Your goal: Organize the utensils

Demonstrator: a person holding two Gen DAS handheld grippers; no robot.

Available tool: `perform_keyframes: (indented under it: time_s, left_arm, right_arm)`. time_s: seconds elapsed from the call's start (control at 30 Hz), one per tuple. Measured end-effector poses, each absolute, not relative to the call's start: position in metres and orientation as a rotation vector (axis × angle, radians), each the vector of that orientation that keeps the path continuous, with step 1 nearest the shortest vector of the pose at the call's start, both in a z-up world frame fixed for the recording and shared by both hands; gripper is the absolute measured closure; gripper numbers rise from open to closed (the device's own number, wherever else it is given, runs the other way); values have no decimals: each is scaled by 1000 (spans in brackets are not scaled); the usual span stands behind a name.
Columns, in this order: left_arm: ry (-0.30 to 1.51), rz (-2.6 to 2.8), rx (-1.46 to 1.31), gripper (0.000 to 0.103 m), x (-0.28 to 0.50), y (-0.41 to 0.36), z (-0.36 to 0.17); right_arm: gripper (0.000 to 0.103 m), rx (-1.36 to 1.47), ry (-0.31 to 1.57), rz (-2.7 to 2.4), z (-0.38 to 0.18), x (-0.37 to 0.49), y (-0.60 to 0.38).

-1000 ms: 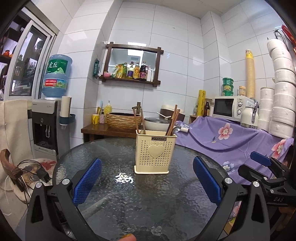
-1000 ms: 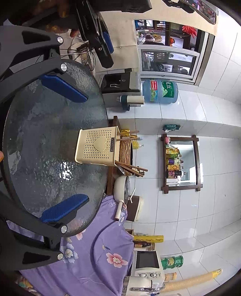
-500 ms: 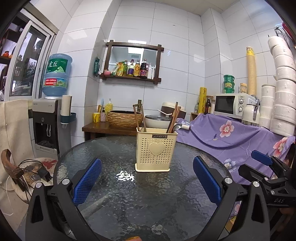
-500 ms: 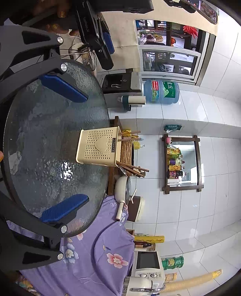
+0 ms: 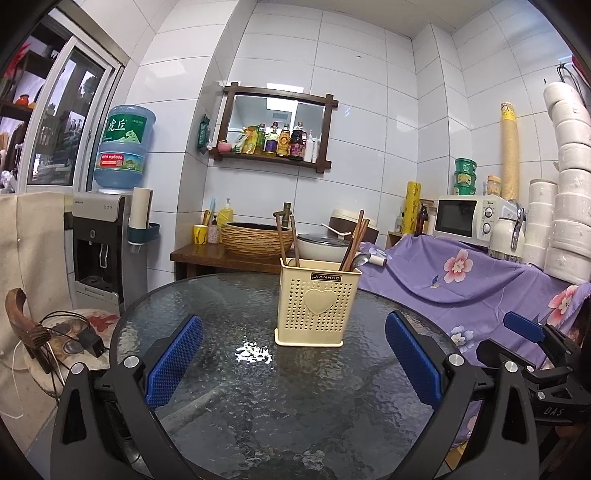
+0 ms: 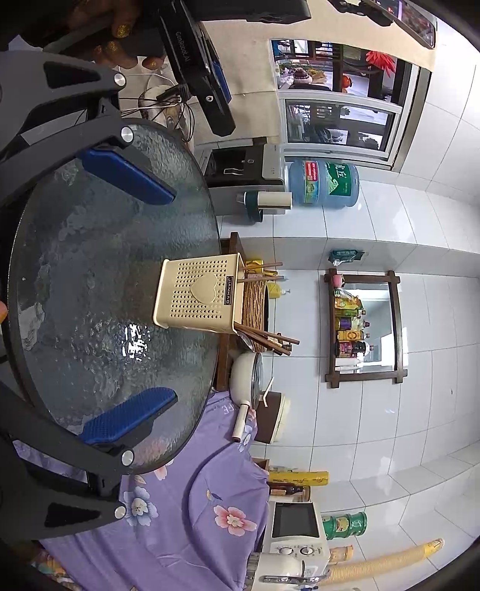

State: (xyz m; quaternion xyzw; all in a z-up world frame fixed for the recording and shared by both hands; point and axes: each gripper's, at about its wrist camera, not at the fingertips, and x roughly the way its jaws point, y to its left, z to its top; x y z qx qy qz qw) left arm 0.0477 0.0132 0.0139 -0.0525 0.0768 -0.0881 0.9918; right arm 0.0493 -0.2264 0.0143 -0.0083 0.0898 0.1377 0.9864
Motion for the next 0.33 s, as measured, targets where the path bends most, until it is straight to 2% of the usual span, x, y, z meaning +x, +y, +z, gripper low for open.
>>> perform_keyframes:
  time_s: [0.33]
  left_arm:
    - [176, -158, -81, 6, 51, 8, 11]
  right_arm:
    - [6, -17, 180, 278, 14, 49, -226]
